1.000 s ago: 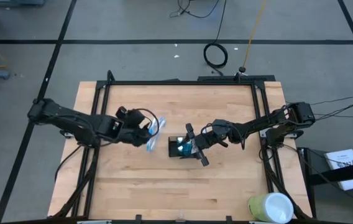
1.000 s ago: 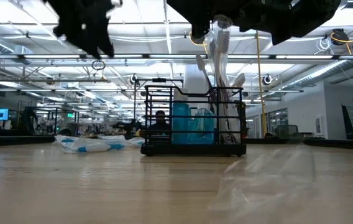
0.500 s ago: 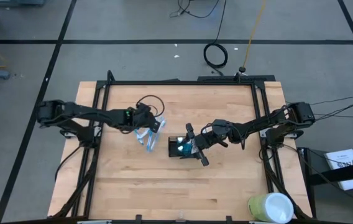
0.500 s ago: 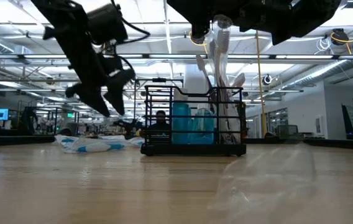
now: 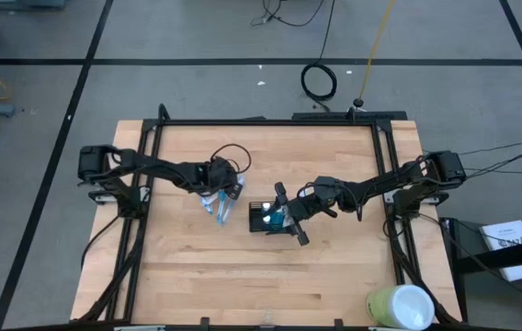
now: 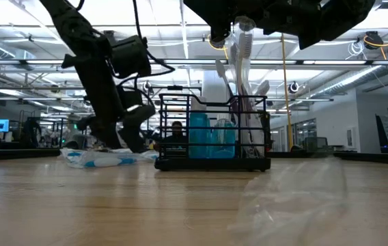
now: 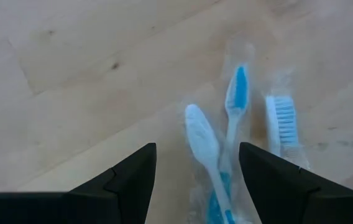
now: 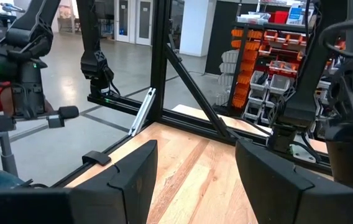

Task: Pick & Place toothbrushing station
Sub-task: Put the blue toothbrush into the left section of the wire organizer

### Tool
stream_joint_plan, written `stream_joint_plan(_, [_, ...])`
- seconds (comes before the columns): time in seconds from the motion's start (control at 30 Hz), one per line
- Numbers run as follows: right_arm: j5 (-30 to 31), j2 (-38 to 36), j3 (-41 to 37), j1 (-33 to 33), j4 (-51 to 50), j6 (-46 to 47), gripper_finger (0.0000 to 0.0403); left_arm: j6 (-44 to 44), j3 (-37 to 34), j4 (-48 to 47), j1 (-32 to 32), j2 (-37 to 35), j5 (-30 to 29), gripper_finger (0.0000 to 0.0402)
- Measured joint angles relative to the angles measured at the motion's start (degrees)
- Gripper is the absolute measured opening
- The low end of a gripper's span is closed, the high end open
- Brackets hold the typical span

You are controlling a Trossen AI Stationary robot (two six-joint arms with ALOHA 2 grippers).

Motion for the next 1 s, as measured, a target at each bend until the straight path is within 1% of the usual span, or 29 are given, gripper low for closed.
stream_joint_plan(0.13, [0.0, 0.0, 0.0, 0.0, 0.0, 0.0, 0.0210, -0.2, 0.0, 1.5, 0.2, 1.4, -0.1, 0.0234])
stream_joint_plan(0.33, [0.0, 0.0, 0.0, 0.0, 0.0, 0.0, 0.0210, -1.5, 0.0, 1.3, 0.8, 1.2, 0.1, 0.0234])
stream_joint_plan(0.43, [0.0, 0.0, 0.0, 0.0, 0.0, 0.0, 0.0210, -1.3, 0.1, 1.7, 0.8, 0.9, 0.8, 0.0224])
stream_joint_plan(0.8, [0.0, 0.0, 0.0, 0.0, 0.0, 0.0, 0.0210, -0.9, 0.1, 1.4, 2.4, 0.7, 0.9, 0.0148])
stream_joint_plan(0.9, [0.0, 0.0, 0.0, 0.0, 0.0, 0.0, 0.0210, -0.9, 0.1, 1.4, 2.7, 0.7, 0.9, 0.0113])
stream_joint_plan(1.0, [0.0, 0.0, 0.0, 0.0, 0.0, 0.0, 0.0210, -0.2, 0.1, 1.6, 2.8, 0.7, 1.0, 0.0067])
